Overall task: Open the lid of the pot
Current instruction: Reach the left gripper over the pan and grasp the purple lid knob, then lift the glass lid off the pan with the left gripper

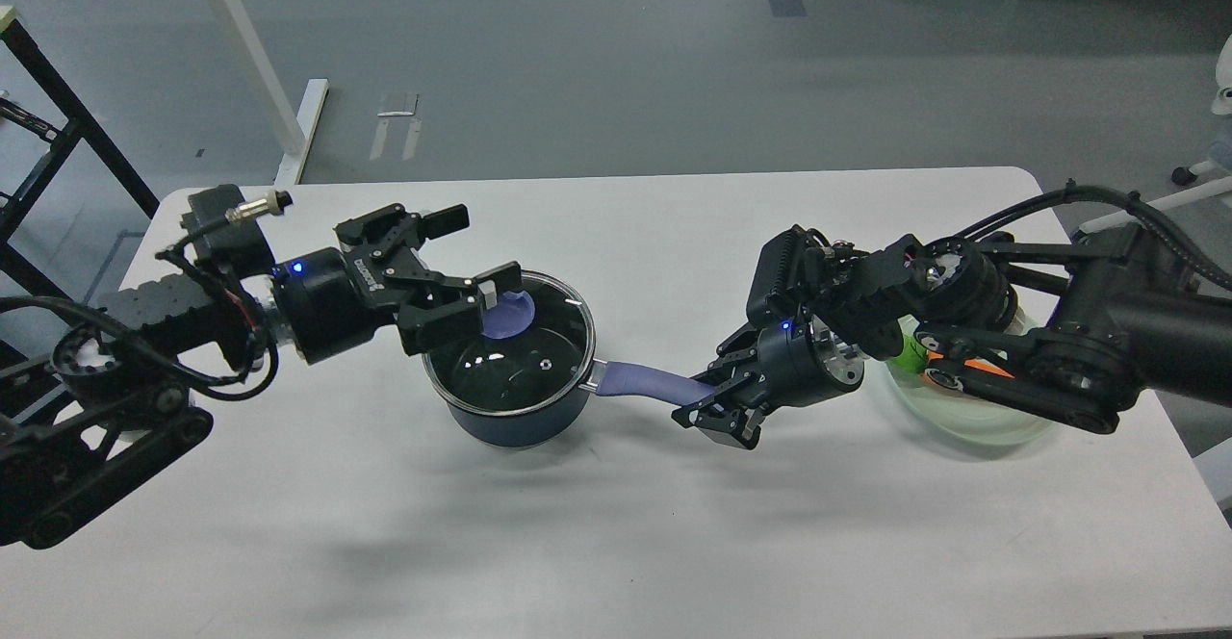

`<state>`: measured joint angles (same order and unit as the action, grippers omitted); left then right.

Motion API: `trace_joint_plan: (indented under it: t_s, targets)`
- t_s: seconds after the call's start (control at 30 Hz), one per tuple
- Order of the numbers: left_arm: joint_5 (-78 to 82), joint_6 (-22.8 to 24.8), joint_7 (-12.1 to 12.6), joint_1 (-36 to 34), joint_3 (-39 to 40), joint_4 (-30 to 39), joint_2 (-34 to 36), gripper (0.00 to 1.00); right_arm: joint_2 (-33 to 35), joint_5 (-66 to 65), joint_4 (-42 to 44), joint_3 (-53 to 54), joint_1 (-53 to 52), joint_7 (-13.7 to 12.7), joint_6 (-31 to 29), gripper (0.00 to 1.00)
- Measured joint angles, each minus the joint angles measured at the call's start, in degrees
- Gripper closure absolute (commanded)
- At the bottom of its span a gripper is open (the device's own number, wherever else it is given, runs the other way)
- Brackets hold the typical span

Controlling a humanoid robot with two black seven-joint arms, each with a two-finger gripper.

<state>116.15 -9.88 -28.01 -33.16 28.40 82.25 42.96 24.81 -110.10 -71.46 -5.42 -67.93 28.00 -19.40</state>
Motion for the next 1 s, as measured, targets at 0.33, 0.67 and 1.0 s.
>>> trace_joint_plan:
  t_s: [0.33,0.67,1.0]
  targets:
    - [5.3,-3.3,0.0,-0.9,-3.6,-8.1,-2.5,0.01,-0.5,0.1,0.0,0.0,-0.4,0.0,0.0,0.65]
    - [5.0,-3.5,0.0,-0.8,-4.5,-14.6,-4.5,0.01,-1.0,0.1,0.1,0.0,-0.4,0.0,0.0,0.65]
    - [4.8,-3.2,0.0,-0.5,-6.0,-15.7,-4.7,0.01,-1.4,0.1,0.3,0.0,-0.4,0.0,0.0,0.64]
